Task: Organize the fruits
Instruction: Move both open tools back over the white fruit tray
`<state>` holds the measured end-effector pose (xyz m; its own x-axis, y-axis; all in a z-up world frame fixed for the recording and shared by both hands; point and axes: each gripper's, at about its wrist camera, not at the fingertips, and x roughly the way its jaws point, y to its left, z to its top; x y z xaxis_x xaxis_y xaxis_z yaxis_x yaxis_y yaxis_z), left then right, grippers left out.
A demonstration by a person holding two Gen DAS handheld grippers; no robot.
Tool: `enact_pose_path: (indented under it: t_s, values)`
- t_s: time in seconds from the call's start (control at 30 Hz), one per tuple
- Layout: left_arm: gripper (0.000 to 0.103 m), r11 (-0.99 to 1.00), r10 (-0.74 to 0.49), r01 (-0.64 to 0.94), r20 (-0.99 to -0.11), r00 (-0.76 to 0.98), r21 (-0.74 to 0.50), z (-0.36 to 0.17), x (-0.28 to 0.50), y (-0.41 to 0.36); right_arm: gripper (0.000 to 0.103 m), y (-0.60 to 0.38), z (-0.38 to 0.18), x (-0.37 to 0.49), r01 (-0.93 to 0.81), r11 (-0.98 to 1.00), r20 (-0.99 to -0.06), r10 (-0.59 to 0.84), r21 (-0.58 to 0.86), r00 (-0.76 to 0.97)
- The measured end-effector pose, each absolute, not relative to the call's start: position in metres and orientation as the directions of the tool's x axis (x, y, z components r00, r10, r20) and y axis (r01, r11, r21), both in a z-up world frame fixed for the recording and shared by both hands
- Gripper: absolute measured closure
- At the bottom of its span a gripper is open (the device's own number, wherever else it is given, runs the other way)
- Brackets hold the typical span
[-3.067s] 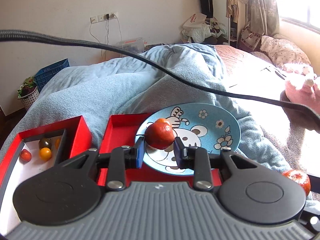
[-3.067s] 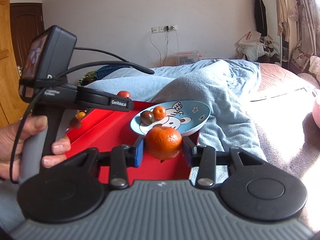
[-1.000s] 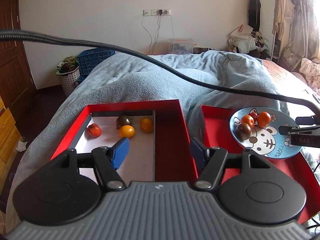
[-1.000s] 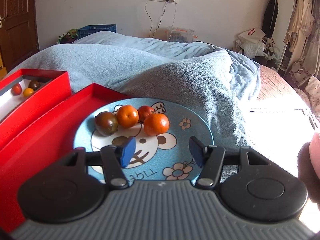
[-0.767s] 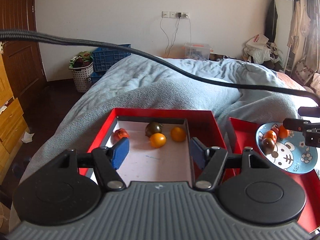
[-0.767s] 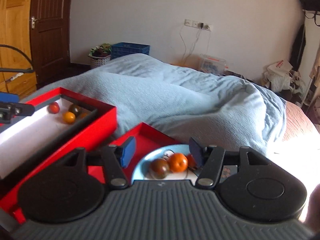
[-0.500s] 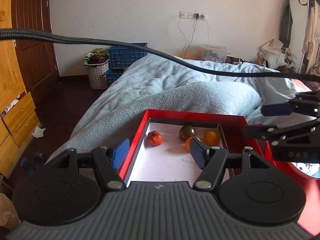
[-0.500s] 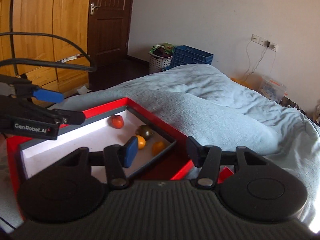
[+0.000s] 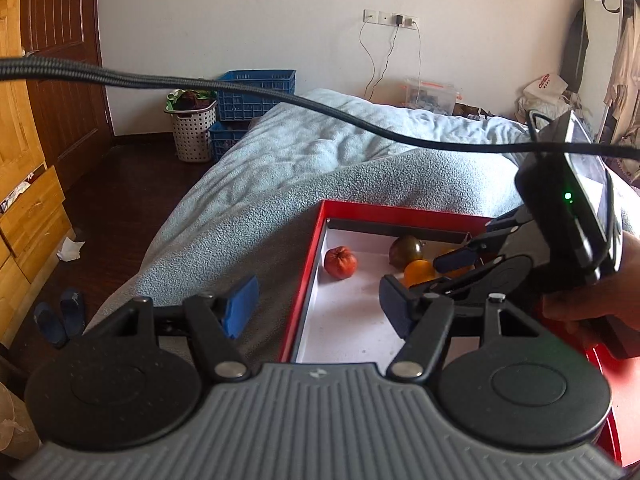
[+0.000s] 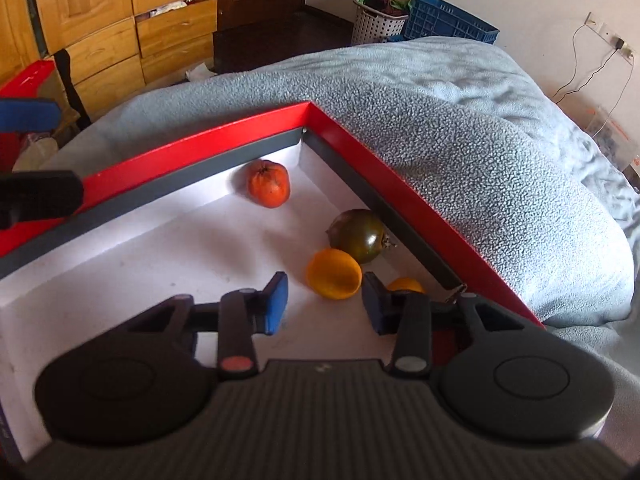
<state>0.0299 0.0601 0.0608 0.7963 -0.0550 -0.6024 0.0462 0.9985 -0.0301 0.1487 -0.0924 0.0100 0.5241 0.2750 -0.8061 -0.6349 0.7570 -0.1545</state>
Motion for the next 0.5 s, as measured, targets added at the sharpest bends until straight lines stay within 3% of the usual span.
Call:
enact_pose_path:
  t_s: [0.1,0.5]
  values:
    - [0.031,0.998,-0.056,0.044,-0.607,0.793,-0.034,0.059,0.031,0.060,0.068,-0.092,0.006,0.154,-0.623,0.766,-0.799,0.270,-0.159,0.537]
    - [0.031,0.992,-0.120,0.122,-0.600,0.791,-0.037,0.074,0.055,0.023,0.068,-0.154,0.053,0.077,-0.534,0.836,-0.653,0.334,-0.128,0.679]
